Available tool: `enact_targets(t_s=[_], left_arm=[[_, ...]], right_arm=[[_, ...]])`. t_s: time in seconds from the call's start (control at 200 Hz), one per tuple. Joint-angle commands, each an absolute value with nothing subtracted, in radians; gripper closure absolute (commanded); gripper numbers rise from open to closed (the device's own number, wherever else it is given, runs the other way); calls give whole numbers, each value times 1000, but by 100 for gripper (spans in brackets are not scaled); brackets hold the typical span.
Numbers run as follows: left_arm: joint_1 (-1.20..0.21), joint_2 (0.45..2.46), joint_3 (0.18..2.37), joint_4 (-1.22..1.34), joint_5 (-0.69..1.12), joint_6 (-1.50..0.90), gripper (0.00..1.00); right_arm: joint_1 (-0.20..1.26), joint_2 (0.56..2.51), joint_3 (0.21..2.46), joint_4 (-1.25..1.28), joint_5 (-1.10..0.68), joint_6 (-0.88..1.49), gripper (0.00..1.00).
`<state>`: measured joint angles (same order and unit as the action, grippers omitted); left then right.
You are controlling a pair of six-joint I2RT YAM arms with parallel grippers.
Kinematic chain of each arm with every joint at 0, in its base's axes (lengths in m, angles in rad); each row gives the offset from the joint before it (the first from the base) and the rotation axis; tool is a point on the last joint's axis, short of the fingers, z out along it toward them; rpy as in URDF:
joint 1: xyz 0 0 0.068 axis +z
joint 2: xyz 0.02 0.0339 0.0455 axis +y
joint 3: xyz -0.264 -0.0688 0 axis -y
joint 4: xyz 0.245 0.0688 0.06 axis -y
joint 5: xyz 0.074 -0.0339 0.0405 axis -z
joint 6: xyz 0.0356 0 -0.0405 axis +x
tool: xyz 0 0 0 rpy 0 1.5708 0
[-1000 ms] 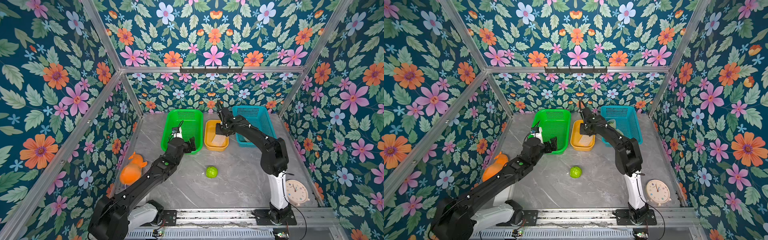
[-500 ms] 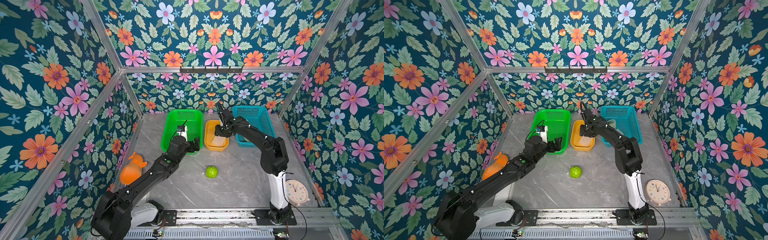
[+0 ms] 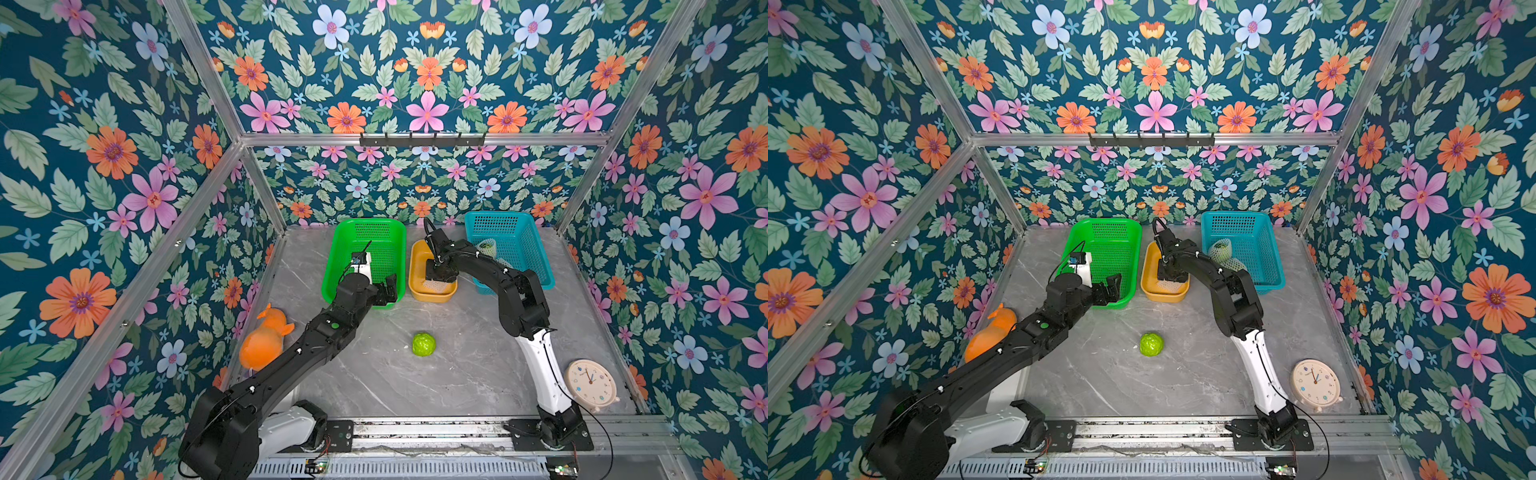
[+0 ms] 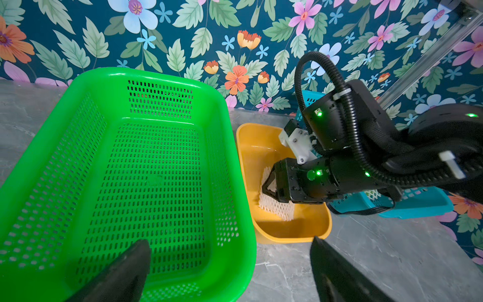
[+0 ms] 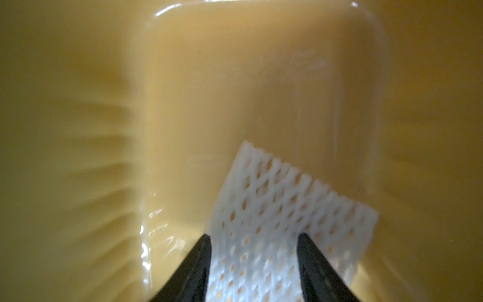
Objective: Sleeve custard apples in foam nets
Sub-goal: Pick up the foam net from the storage box.
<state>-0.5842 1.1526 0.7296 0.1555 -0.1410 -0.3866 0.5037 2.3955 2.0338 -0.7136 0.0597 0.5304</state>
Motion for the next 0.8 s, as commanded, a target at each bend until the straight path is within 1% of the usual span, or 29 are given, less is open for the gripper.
enact_targets(t_s=[0.0, 0.045, 0.085, 0.135, 0.18, 0.34, 0.45, 0.67, 0.795], left_arm=[[-583, 1140, 728, 141, -163, -376, 1], [-583, 1136, 724, 141, -166, -376, 1], [-583, 1132, 723, 141, -167, -378, 1], [-583, 1129, 721, 141, -168, -378, 1], [-583, 1129, 720, 141, -167, -376, 1], [-583, 1130, 712, 177, -142, -343, 1], [-578, 1130, 704, 218, -91, -310, 1], [-566, 1165, 723, 284, 125, -239, 5], [-566, 1215, 749, 305, 318, -203, 9]], right_arm=[[505, 2399, 2038, -728, 84, 558, 70], [505, 2389, 2033, -719, 86, 557, 80], [505, 2375, 2025, -712, 86, 558, 86], [505, 2353, 2020, -708, 77, 557, 91], [504, 2329, 2012, -700, 63, 555, 93], [488, 2205, 1965, -655, -52, 554, 96], [467, 2103, 1909, -622, -142, 554, 96], [406, 1943, 1800, -600, -364, 571, 95], [376, 1863, 1688, -516, -505, 639, 94]])
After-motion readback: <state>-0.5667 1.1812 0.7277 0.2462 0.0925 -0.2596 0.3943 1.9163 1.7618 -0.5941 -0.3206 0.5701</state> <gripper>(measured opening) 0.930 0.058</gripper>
